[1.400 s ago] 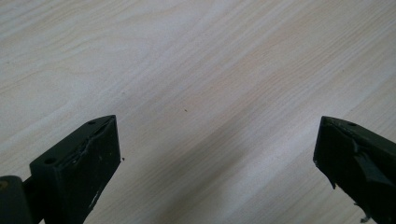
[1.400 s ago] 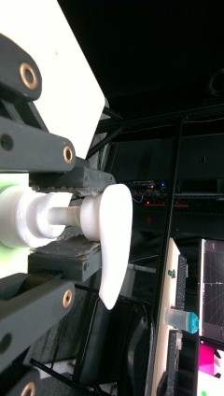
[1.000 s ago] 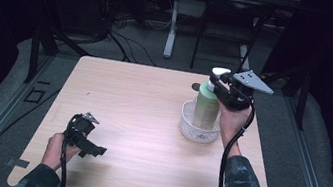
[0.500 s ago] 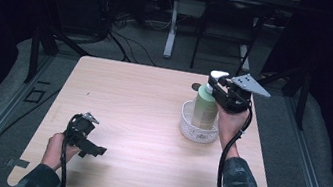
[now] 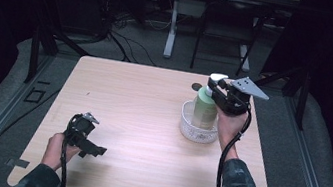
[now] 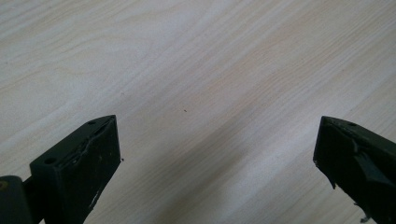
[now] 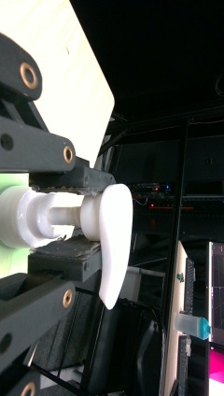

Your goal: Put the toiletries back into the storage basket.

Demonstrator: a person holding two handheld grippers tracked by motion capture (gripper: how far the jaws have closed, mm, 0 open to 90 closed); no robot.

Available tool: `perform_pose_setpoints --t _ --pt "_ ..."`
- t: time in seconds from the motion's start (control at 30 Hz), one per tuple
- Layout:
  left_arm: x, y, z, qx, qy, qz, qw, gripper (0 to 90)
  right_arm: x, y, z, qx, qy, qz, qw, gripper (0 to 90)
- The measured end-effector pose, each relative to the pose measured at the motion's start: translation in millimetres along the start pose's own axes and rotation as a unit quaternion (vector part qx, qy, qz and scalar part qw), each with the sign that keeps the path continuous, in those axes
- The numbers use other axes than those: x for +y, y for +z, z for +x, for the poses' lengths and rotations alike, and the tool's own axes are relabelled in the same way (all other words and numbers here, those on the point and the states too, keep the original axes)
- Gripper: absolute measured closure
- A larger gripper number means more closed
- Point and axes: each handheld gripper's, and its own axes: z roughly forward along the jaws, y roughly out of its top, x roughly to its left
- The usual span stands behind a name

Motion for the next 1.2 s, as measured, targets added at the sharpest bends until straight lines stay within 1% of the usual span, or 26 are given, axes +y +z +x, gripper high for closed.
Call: perform_pose_setpoints --t 0.4,0.73,0.8,0.93,0.97,1.17,1.2 --pt "0.1 0.3 0.0 -0.001 0.001 0.001 1.0 0.3 -6.1 0.4 -1.3 0.0 0.0 0.006 1.0 67.6" --pt "0.3 0.3 -0.1 -0.001 0.001 0.001 1.0 0.3 -9.3 -1.2 -1.8 0.0 0.002 0.002 1.0 67.5" --pt "0.4 0.3 -0.3 0.0 0.003 0.001 1.0 0.3 -10.5 -3.7 -2.3 0.0 0.006 0.0 1.0 67.4" --pt "0.5 0.3 -0.4 -0.001 0.003 0.0 1.0 0.3 -12.1 -7.6 -3.5 0.002 0.006 -0.001 1.0 67.3" --pt "0.6 0.3 -0.3 0.0 0.003 0.002 1.0 0.3 -12.6 -9.1 -4.1 0.003 0.009 -0.001 1.0 67.3" --pt "1.0 0.6 -0.8 -0.001 0.005 0.003 1.0 0.3 -13.6 -14.6 -9.1 0.002 0.01 0.003 0.9999 67.1" --pt "0.9 0.4 -0.9 -0.001 0.004 0.003 1.0 0.3 -13.1 -15.3 -9.6 0.003 0.006 0.006 1.0 67.1"
